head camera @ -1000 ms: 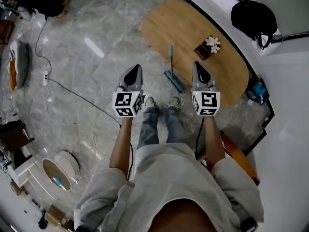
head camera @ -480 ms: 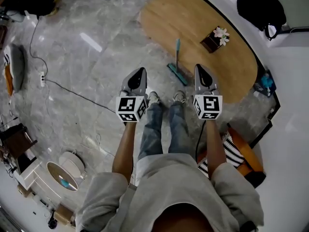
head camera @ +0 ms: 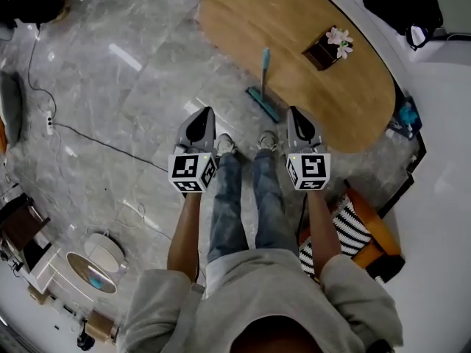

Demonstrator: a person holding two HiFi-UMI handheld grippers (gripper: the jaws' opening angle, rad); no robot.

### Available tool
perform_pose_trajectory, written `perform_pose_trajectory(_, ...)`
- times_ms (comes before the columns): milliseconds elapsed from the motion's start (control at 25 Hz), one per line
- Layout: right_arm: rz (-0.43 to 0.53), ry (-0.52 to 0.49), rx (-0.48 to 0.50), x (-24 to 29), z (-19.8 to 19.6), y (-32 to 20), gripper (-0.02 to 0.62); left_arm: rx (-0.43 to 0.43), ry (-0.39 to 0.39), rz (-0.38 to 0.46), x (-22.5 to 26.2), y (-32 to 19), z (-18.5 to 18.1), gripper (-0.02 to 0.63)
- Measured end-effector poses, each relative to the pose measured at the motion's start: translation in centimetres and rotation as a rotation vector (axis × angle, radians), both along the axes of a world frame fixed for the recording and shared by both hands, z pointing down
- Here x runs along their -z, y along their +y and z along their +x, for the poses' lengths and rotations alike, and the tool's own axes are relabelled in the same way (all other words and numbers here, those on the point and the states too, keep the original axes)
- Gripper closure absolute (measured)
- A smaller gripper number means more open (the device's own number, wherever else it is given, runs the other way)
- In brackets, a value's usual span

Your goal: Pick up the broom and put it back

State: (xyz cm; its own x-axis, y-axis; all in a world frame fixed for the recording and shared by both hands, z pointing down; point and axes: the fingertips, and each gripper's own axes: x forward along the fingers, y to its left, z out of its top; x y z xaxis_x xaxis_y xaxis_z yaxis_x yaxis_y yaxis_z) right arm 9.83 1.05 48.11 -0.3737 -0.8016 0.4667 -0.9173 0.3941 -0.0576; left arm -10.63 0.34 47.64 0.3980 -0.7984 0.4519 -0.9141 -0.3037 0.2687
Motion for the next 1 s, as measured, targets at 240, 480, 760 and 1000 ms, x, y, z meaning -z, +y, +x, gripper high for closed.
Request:
perform_pose_trajectory(240,-0.037,0.004,0.004,0.3,0.1,2.3,0.592,0.014,0.005,-0.002,1.2,0.8,0.0,0.604)
perform_pose_trajectory(480,-0.055,-0.012,0.027,0.8,-0.8,2.8,0.581,0.021,-0.001,-0.011,2.1,1.4,-0.4,0.604)
perform_pose_trajectory(760,-0.056,-0.044,0.082,1.2,-2.9,0.9,0.42,0.004,-0.012,-0.012,2.6,1.9,-0.1,0.604)
perform_pose_trajectory(1000,-0.05,-0.053,0.1,0.3,-3.9,-2.1,0.332,0.009,-0.005,-0.011,2.7,2.0,0.1,0.604)
